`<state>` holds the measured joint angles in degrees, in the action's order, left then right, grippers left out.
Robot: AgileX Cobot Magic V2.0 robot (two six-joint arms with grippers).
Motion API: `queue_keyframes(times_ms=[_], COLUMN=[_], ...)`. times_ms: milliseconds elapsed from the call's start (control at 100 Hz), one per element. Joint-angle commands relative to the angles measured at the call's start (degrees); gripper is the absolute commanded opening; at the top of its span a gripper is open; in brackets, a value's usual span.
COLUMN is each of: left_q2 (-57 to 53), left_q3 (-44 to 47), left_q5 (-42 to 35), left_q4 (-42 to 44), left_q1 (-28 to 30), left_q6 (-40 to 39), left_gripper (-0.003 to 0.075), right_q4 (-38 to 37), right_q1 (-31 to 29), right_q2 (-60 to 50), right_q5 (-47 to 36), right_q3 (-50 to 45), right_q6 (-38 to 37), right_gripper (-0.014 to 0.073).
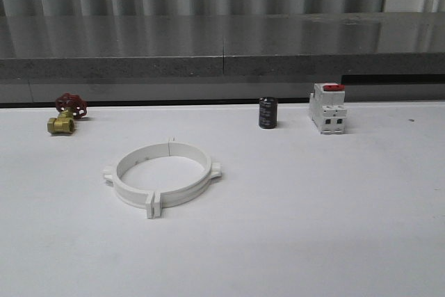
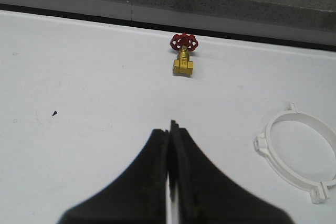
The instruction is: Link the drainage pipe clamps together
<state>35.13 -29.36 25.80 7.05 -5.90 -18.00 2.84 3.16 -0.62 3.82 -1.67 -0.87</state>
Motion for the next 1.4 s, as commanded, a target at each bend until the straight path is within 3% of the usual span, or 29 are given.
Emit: queue_keyframes(times_ms=[0,900,1020,1240,1390], left_q2=[0.2,0.1,0.0,-4.4,-10.6], left_q3=[-1.5,-1.4,-0.5,9.5,18.1], left_q5=[-3.9,-4.3,-9.6,-28.4,-33.0], left_q4=[0.1,0.2,0.2,0.3,0.4], left_q1=[0.0,0.0,0.0,1.1,4.5], left_q6=[-0.5,-0.5,-0.5,-0.5,-0.1], left_gripper=[-0.0021,-0.0020,-0.0020,-0.0020,-0.0020], right_q4=[0.1,0.1,0.1,0.1,0.1], right_q1=[0.1,0.1,0.1,0.1,0.1], right_q2=[-1.1,-1.1,-1.1,-1.1,-1.1], right_q5=[-5.1,-4.5,-4.5,-4.5,-4.5], right_q3=[1.2,1.2,1.2,1.2,1.2], right_q6=[-0.1,-0.1,-0.1,-0.1,-0.1], right_gripper=[-0.0067,-0.0067,-0.0067,-0.0067,-0.0067])
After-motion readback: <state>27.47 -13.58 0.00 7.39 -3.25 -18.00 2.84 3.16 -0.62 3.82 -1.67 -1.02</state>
